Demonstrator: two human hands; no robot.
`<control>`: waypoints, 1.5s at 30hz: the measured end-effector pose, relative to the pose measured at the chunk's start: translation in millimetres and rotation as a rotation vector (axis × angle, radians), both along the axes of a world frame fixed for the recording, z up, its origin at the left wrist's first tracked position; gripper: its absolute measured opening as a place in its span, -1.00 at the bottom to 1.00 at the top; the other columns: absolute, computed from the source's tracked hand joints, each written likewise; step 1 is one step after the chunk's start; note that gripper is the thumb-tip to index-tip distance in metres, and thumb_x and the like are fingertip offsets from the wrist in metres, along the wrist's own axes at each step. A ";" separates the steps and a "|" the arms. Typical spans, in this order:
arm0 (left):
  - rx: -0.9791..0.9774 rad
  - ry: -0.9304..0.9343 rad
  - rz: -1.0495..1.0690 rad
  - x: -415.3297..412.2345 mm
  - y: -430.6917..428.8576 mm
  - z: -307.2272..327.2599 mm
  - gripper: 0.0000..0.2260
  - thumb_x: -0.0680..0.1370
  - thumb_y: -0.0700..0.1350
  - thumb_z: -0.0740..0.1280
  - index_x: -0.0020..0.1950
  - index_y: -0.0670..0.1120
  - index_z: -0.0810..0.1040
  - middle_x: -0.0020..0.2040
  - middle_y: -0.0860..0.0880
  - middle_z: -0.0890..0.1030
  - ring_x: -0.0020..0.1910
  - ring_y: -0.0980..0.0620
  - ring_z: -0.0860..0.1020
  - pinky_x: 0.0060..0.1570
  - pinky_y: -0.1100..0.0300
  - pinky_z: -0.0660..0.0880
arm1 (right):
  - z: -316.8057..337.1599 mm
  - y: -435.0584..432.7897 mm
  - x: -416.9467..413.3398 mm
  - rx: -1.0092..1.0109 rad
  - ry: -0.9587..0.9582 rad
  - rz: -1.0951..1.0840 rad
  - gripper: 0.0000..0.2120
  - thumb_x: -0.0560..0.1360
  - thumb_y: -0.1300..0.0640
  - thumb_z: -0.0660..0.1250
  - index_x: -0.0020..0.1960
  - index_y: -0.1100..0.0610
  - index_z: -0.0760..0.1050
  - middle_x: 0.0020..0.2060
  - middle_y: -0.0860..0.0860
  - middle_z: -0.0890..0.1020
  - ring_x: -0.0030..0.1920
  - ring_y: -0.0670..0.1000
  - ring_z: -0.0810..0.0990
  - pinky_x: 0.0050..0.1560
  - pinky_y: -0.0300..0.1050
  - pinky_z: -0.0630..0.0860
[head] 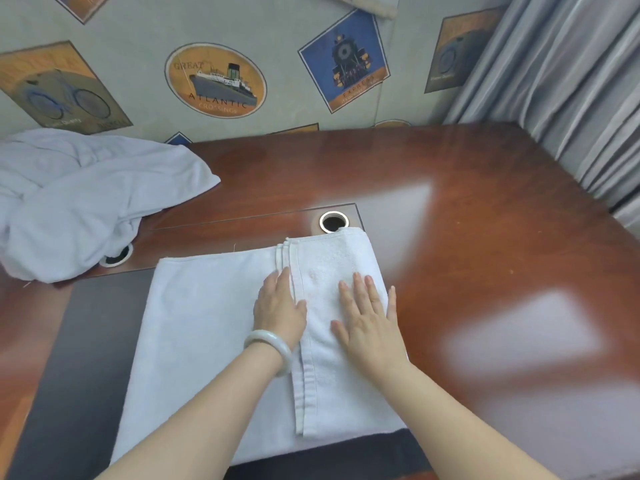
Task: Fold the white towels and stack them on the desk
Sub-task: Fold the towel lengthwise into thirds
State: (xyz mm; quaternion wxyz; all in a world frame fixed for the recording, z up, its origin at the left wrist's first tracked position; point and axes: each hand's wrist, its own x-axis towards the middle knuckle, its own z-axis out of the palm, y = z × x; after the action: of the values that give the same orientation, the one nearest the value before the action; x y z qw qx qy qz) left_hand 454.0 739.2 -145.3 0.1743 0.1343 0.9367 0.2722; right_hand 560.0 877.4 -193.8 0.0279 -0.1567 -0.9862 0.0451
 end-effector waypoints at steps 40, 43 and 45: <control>-0.203 0.303 -0.348 139.9 -46.2 1.8 -0.36 0.58 -0.02 0.25 0.61 -0.05 0.05 0.60 -0.05 0.04 0.57 -0.06 0.06 0.52 0.06 0.12 | -3.3 -37.7 85.6 -0.042 0.016 -0.106 -0.43 0.55 -0.09 0.06 0.45 0.17 0.39 0.46 0.14 0.38 0.49 0.10 0.20 0.41 0.28 0.06; -0.263 0.275 -0.450 126.3 -47.1 -22.6 -0.45 0.55 0.09 0.12 0.51 -0.07 0.35 0.55 -0.07 0.26 0.52 -0.07 0.20 0.42 -0.06 0.16 | -7.4 -38.9 79.5 -0.025 0.054 -0.039 -0.43 0.57 -0.08 0.05 0.51 0.14 0.30 0.51 0.10 0.30 0.54 0.07 0.12 0.45 0.25 0.02; -0.313 0.190 -0.477 124.0 -52.4 -36.3 -0.43 0.56 0.14 0.06 0.54 -0.04 0.29 0.57 -0.05 0.23 0.53 -0.06 0.18 0.40 -0.09 0.12 | -13.2 -38.5 82.3 -0.029 0.035 -0.009 -0.42 0.60 -0.11 0.03 0.57 0.08 0.19 0.56 0.05 0.19 0.57 0.05 0.05 0.48 0.24 0.00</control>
State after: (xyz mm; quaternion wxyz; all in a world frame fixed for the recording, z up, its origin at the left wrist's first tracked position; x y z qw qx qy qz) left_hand 578.0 686.8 -181.6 0.1635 0.3468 0.9215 0.0622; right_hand 642.3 838.9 -207.0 0.0432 -0.1607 -0.9841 0.0619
